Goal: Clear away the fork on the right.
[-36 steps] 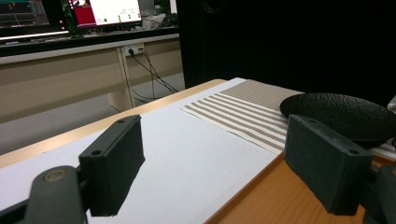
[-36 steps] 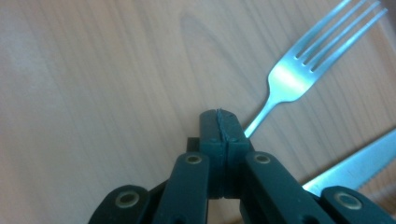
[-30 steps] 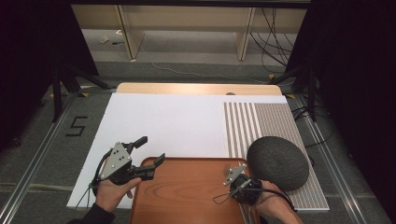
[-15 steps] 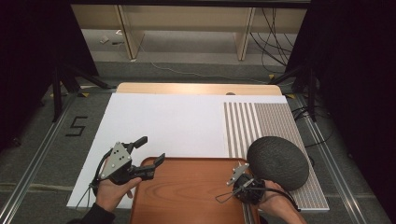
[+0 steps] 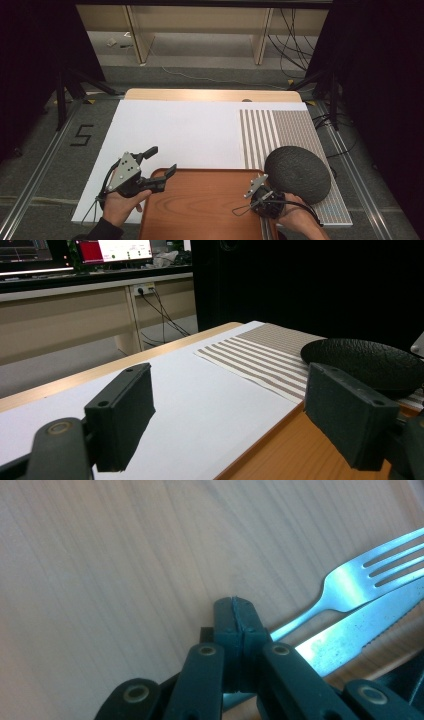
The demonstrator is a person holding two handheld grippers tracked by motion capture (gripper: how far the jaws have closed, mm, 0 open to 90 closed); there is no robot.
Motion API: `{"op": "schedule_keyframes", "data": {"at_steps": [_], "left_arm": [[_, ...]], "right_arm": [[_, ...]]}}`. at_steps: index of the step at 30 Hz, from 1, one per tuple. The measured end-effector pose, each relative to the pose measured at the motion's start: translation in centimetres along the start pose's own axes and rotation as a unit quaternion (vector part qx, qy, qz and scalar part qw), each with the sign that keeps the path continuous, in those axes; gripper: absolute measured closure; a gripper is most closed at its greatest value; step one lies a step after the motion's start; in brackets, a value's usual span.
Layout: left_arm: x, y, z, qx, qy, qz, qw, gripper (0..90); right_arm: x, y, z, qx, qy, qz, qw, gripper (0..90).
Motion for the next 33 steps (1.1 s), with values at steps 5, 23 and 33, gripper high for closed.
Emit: {"op": "schedule_keyframes", "data": {"at_steps": [5,23,33], "left_arm": [[0.0,0.0,0.0,0.000,0.001,-0.001,1.0000,19.5],[-0.3,0.2,-0.1,0.002,-0.006,-0.005,1.0000,19.6],[-0.3,0.2,-0.1,0.001,-0.006,-0.006,1.0000,19.6]], "right_arm": [[0.1,0.3,-0.2,-0.013,-0.012,-0.025,0.9995,83.4],[-0.3,3.6,-1.9,-0.046,-0.131,-0.204,0.9691,36.2],[0.5,5.1,-2.9,-0.017,-0.147,-0.244,0.9584,31.3]]}}
Point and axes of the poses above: each handheld gripper's, and its own axes: y roughly backward along the jaws, x roughly out of its underside, z roughly to its left, the point moved 4 cm from there along -y, roughly forward along the jaws, and after that the axes turned 11 degrees about y, right-handed, at the moved point
